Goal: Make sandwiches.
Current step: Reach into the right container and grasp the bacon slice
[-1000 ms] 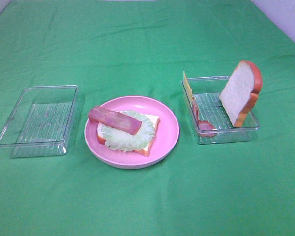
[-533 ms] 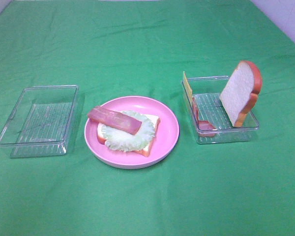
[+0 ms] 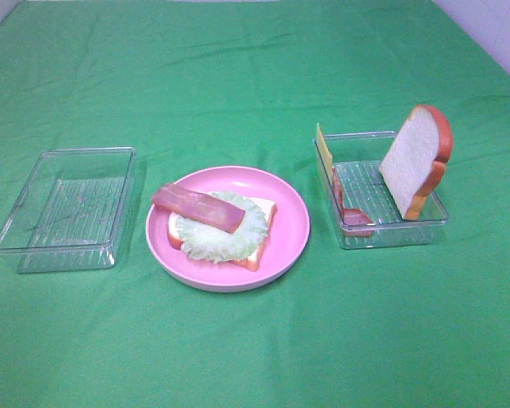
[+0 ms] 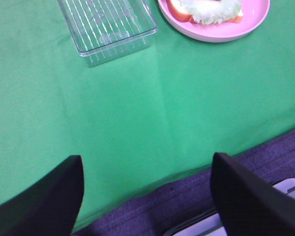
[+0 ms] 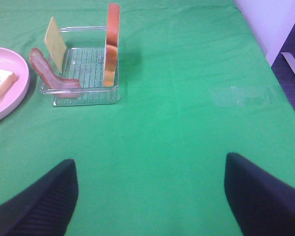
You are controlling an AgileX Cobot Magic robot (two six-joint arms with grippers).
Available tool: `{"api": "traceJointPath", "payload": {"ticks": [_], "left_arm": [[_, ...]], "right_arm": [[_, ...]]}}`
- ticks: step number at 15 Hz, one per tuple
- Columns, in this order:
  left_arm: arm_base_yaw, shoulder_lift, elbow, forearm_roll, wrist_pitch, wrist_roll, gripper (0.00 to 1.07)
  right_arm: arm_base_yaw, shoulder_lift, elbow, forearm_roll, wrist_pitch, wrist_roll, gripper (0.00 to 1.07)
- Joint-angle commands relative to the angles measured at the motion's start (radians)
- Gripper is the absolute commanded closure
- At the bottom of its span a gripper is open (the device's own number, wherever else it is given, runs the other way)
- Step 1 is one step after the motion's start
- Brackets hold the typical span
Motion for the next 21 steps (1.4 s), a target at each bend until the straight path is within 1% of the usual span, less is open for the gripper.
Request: {"api": "traceJointPath", "payload": {"ticks": [1,3,5,6,8,9,12,13,14,15,16,17,20,21], "left_arm": [[-0.003,-0.147,0.03,0.019,0.021,0.008,0.37],[-0.003,-0.26,0.042,0.042,0.021,0.015,0.37],[-0.001,-0.348,0.065,0.05,0.026,0.058,0.37],[0.001,-0.329,0.084,0.056,0.04,0.074,0.37],[0.002,-0.327,0.112,0.052,-0.004,0.074,0.37],[0.002,-0.325,0.123,0.05,-0.081,0.074,0.37],[0.002,-0.325,0.156,0.038,-0.167,0.071,0.37],[0.002,-0.325,0.162,0.03,-0.175,0.078,0.37],[0.002,-0.325,0.162,0.03,-0.175,0.078,0.37],[0.002,-0.325,0.162,0.03,-0.175,0.078,0.37],[0.002,-0.325,0.162,0.03,-0.175,0.078,0.37],[0.002,-0.325,0.162,0.03,-0.175,0.078,0.37],[0.002,-0.325,0.162,0.03,-0.175,0.078,0.37],[0.002,-0.325,0.162,0.03,-0.175,0.078,0.37]], "right_arm": [[-0.004,-0.013,0.004,-0.003,-0.014,-0.01,0.3],[-0.004,-0.013,0.004,-0.003,-0.014,-0.01,0.3],[-0.004,-0.013,0.004,-0.008,-0.014,-0.01,0.3],[-0.004,-0.009,0.003,-0.014,-0.017,-0.01,0.3],[-0.004,0.012,0.002,-0.022,-0.019,-0.01,0.3],[-0.004,0.081,-0.009,-0.017,-0.034,-0.01,0.3],[-0.004,0.263,-0.023,0.012,-0.182,-0.01,0.3],[-0.004,0.341,-0.023,0.031,-0.245,-0.01,0.31],[-0.004,0.375,-0.023,0.039,-0.275,-0.01,0.31],[-0.004,0.462,-0.024,0.057,-0.323,-0.01,0.32],[-0.004,0.598,-0.055,0.09,-0.353,-0.011,0.32],[-0.004,0.7,-0.097,0.115,-0.358,-0.015,0.32],[-0.003,0.996,-0.273,0.189,-0.339,-0.103,0.32],[-0.003,1.047,-0.308,0.203,-0.331,-0.119,0.32]]}}
